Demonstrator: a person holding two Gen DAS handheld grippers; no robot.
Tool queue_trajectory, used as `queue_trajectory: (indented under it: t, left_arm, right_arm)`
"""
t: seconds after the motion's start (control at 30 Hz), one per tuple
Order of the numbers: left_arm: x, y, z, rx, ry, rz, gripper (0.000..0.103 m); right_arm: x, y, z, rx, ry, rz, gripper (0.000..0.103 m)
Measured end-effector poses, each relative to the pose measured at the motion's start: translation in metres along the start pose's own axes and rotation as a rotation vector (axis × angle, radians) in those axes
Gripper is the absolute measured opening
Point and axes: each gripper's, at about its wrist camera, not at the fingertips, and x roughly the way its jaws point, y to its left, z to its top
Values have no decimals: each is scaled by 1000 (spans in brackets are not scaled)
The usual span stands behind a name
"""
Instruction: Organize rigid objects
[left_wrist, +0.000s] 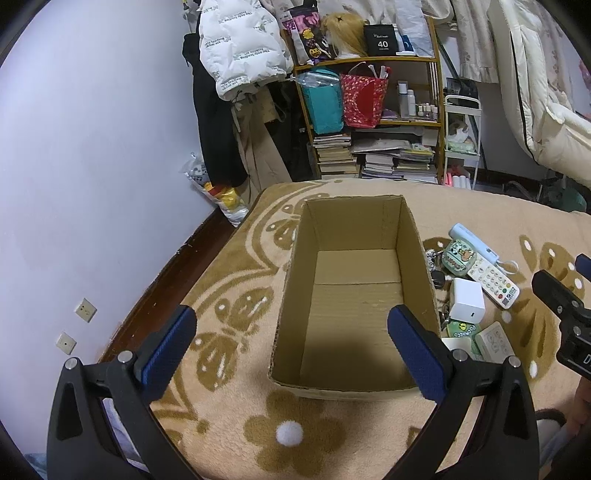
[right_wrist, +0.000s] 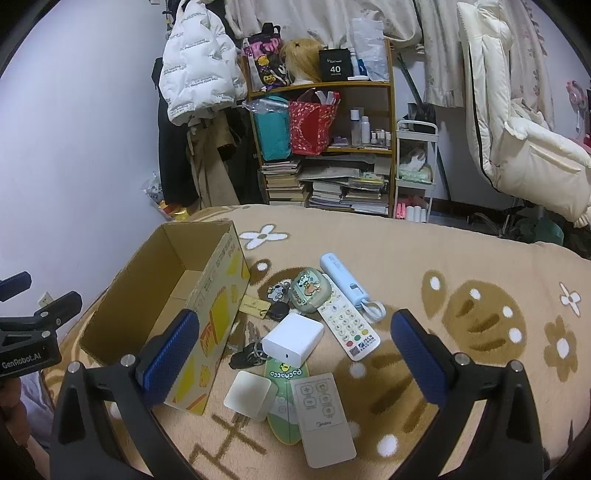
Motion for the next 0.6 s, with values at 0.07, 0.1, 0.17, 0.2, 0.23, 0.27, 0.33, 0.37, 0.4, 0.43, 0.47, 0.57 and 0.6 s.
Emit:
queue_trajectory:
  t: [0.07,0.1,0.17,0.2,0.23,0.27,0.33,0.37,0.4,0.43,0.47,0.57,0.6]
  left_arm:
    - [0,0,0,3,-1,3,102]
    - [-1,0,0,4,-3,3,102]
    - [-1,-1,0,5,-4,1,102]
    - [-2,-2,-1,7,-6,3,102]
    - [-2,-2,-1,7,-5,4,102]
    - [-2,-1,-1,8,-5,6,102]
    - [-2,-2,-1,9,-4,6,102]
    - [-2,-2,-1,8,-4,5,102]
    - [-2,-2,-1,8,-5,4,102]
    - [-2,-3,-1,9,-5,7,102]
    - [-2,-2,-1,9,-5,6,102]
    - [-2,-3,-2,13,-4,4,102]
    - [-3,-4,-2,16,-5,5,102]
  right_arm:
    - [1,0,1,0,2,0,103]
    - [1,0,1,1,3,1,103]
    - [2,1,-1,0,4,2,103]
    - [4,-1,0,1,7,4,103]
    - [5,-3,1,2,10,5,103]
    - [4,-3,1,1,10,4,103]
    - [4,-4,1,1,10,4,103]
    - [4,-4,1,1,11,3,103]
    - [4,-4,1,1,11,4,103]
    - [5,-4,1,1,12,3,103]
    - [5,-3,1,0,12,2,103]
    - [5,-4,0,0,12,1,103]
    - [5,-4,0,-1,12,1,103]
